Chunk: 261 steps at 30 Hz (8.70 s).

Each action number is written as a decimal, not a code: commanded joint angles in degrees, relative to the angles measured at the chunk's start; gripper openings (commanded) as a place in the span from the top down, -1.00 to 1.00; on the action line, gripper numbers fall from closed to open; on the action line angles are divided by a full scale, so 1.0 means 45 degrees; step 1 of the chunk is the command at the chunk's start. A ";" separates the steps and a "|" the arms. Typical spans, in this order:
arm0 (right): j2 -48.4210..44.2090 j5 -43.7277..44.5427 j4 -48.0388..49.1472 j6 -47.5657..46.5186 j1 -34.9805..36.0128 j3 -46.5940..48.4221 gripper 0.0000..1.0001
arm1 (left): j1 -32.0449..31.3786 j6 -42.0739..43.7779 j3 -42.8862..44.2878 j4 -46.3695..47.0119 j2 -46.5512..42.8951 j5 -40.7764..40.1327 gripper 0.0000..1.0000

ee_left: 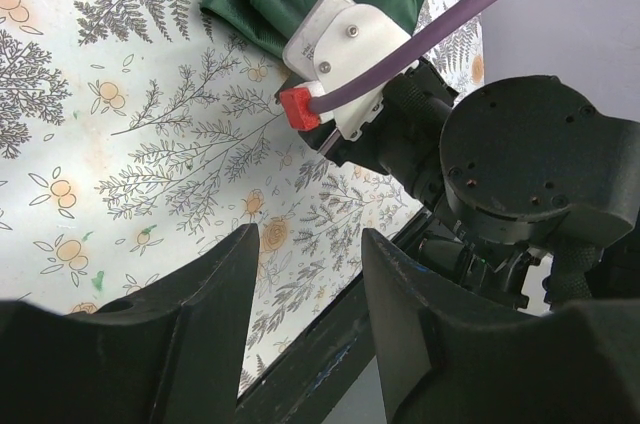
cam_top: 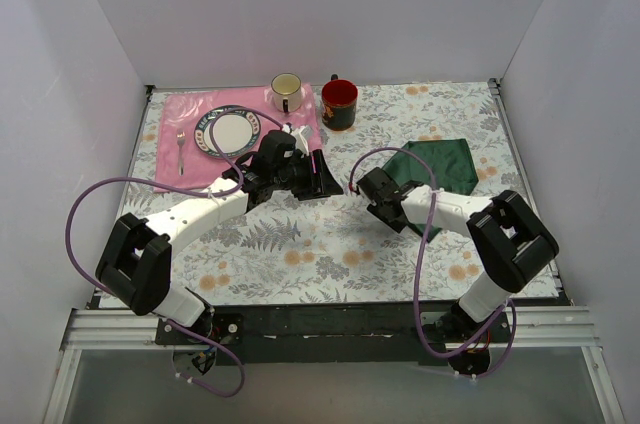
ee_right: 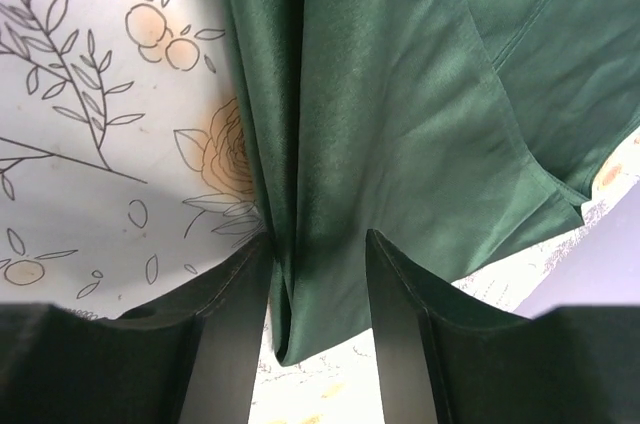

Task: Fold the napkin, place the utensils inside, and roll it up
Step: Roll the napkin with the utensil

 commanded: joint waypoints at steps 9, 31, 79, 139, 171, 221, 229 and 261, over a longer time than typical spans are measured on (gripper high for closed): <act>0.0434 -0.4549 0.0311 -0.0640 -0.1409 -0.0409 -0.03 | 0.0081 -0.0039 0.0149 0.0174 -0.0489 0.0204 0.11; 0.2405 -0.7344 0.0077 -0.1032 -0.3050 -0.0037 0.21 | 0.0101 0.0058 0.0872 -0.0002 0.0214 0.0575 0.11; 0.1587 -1.0411 -0.0198 -0.0035 -0.4711 0.0823 0.97 | -0.0895 -0.9277 0.3430 0.1405 0.7810 -0.0734 -0.57; 0.0376 -1.0333 -0.0373 0.0219 -0.4789 0.0549 0.82 | -0.1891 -0.9709 0.4288 0.2757 1.0487 -0.2454 0.91; 0.0024 -0.5529 0.1424 0.1996 -0.2523 -0.0623 0.36 | -0.1832 -0.9746 0.4974 0.0565 0.9687 -0.1417 1.00; 0.0083 -1.2092 0.2635 0.2720 -0.4633 -0.0389 0.97 | -0.0954 -0.6329 0.6575 -0.2267 1.0563 -0.1808 0.05; -0.0502 -1.0159 0.1991 0.1723 -0.3657 -0.0271 0.80 | -0.0954 -0.6172 0.6458 -0.2579 1.0566 -0.1925 0.95; 0.0395 0.1189 0.2303 0.3324 0.1618 0.0627 0.02 | -0.0895 -0.6875 0.6322 -0.3458 0.9960 -0.0226 1.00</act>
